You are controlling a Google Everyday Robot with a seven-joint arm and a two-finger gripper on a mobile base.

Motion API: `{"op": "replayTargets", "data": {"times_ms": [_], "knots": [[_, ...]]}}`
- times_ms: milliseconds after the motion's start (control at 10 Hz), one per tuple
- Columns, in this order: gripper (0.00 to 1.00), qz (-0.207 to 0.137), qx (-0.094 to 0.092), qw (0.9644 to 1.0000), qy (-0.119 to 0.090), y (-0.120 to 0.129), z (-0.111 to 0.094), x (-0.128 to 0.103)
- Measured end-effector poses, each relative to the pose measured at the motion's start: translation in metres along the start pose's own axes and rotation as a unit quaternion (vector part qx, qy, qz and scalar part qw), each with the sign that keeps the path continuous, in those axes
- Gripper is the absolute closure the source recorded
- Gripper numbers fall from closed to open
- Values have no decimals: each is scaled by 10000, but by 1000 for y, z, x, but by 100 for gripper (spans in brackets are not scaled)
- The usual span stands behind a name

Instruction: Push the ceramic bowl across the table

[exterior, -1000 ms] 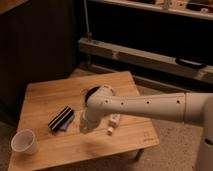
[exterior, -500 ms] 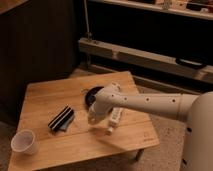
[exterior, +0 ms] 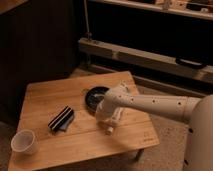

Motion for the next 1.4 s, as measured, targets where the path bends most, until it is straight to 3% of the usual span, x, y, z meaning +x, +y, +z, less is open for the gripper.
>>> {"op": "replayTargets", "data": {"times_ms": [300,900,1400], "knots": [[100,137,18,9997,191,-1,2,19],[100,164,68,9985,508,-25,0,46],[100,369,-49,9970,674,-26,3,67]]}}
